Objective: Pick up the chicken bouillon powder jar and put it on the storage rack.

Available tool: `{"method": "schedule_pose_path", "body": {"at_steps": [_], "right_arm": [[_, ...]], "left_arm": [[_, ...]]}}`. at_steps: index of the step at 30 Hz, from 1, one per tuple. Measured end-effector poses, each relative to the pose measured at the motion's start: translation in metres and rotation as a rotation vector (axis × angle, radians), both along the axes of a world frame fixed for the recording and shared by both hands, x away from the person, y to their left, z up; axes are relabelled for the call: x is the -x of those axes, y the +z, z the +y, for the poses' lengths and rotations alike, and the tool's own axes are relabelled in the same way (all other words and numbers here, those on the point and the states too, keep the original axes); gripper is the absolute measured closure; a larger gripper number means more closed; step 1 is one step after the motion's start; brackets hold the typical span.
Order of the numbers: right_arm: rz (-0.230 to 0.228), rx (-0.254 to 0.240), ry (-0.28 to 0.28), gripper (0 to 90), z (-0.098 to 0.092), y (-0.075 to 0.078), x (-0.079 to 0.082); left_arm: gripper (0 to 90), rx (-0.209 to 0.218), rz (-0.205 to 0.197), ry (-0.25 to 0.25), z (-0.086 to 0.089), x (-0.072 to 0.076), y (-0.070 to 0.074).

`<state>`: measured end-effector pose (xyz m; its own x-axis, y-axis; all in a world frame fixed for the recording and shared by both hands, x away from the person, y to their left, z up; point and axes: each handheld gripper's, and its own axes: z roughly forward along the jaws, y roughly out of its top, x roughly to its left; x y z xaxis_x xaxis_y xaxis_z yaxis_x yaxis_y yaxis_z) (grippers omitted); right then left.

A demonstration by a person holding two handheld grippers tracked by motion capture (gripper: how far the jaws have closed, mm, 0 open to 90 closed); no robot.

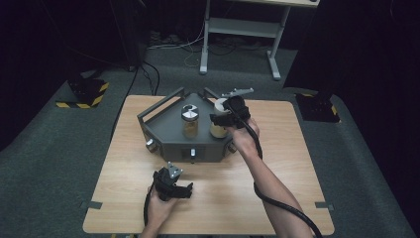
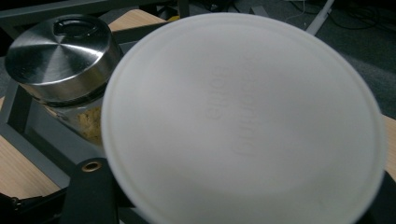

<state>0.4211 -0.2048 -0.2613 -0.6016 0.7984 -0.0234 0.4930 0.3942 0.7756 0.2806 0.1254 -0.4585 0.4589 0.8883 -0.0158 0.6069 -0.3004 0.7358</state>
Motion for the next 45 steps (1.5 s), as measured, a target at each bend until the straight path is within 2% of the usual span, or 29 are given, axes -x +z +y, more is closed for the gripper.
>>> {"method": "schedule_pose_path", "body": {"at_steps": [16,22,24,26,32,37,45], "right_arm": [[-0.008,0.023,0.008,33.5,0.006,-0.003,-0.001],[-0.002,0.012,0.007,32.4,0.004,-0.004,-0.002],[0.004,0.001,0.005,29.1,0.002,-0.004,-0.003],[0.003,-0.01,-0.008,19.9,0.001,-0.007,-0.002],[-0.027,-0.024,-0.011,10.0,-0.004,-0.01,0.005],[-0.055,-0.043,0.005,7.2,-0.014,-0.01,0.011],[-0.072,-0.065,0.028,6.3,-0.031,-0.013,0.02]], "left_arm": [[2.1,-0.011,-0.003,0.0,-0.002,0.0,0.0],[2.1,-0.011,-0.002,0.0,-0.002,0.0,0.0],[2.1,-0.011,-0.003,0.0,-0.002,0.0,0.0],[2.1,-0.011,-0.003,0.0,-0.002,0.0,0.0],[2.1,-0.01,-0.004,0.0,-0.002,0.0,0.0],[2.1,-0.011,-0.003,0.0,-0.002,0.0,0.0],[2.1,-0.009,-0.004,0.001,-0.002,0.001,0.0]]}}
